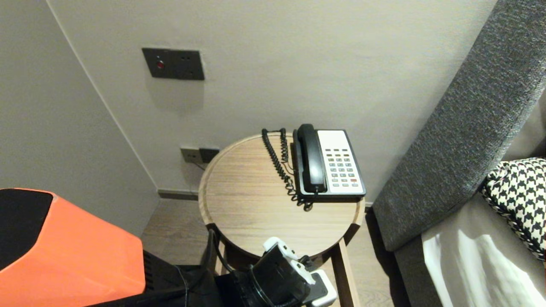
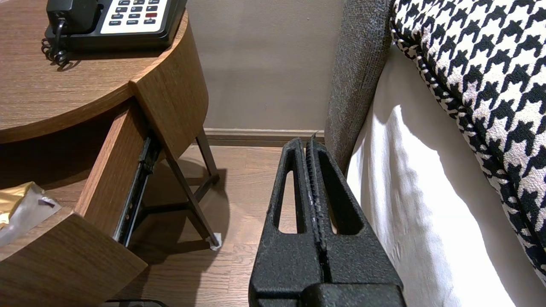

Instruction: Put the tissue on the table in the drawer one by one

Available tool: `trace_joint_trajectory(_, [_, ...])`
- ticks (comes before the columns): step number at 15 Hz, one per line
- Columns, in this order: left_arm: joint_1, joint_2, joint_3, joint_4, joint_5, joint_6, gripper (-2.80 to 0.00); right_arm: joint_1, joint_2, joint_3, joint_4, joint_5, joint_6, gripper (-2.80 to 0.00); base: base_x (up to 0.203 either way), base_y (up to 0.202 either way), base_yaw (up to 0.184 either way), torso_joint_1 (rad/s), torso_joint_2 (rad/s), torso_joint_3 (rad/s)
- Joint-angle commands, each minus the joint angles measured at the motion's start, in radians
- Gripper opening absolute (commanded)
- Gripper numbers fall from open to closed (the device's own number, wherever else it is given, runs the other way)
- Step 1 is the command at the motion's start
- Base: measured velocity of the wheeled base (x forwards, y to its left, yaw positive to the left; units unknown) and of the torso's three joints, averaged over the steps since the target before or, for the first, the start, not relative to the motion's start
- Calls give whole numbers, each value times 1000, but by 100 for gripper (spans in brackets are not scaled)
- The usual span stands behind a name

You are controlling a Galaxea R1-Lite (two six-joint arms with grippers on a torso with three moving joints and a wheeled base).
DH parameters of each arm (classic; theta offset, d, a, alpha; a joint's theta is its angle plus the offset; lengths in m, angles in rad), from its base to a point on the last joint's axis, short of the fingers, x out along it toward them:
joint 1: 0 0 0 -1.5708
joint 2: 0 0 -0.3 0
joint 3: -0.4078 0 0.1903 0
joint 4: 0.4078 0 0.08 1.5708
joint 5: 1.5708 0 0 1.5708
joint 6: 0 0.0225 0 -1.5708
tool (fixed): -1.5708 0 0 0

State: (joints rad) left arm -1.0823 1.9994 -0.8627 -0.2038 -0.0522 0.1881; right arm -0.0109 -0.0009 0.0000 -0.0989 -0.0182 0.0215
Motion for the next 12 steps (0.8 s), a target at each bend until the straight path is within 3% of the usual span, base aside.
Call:
trace_joint_trajectory(1, [-2,-5,8,1,0,-1,-280,0,-1,40,-1,0,0,-280,0,0,0,0,0,0])
trace_joint_trajectory(5, [-4,-7,-2,-2,-5,-15,-280,0,-1,40,-1,0,0,-280,0,0,0,0,0,0])
trace_joint_trajectory(6, [-5,-8,-4,-2,-5,-13,0,0,-1,40,-1,0,0,-280,0,0,0,0,0,0])
trace_joint_trajectory(12, [-16,-17,-13,-5,-2,-15,0,0,-1,40,-1,0,0,-280,0,0,0,0,0,0])
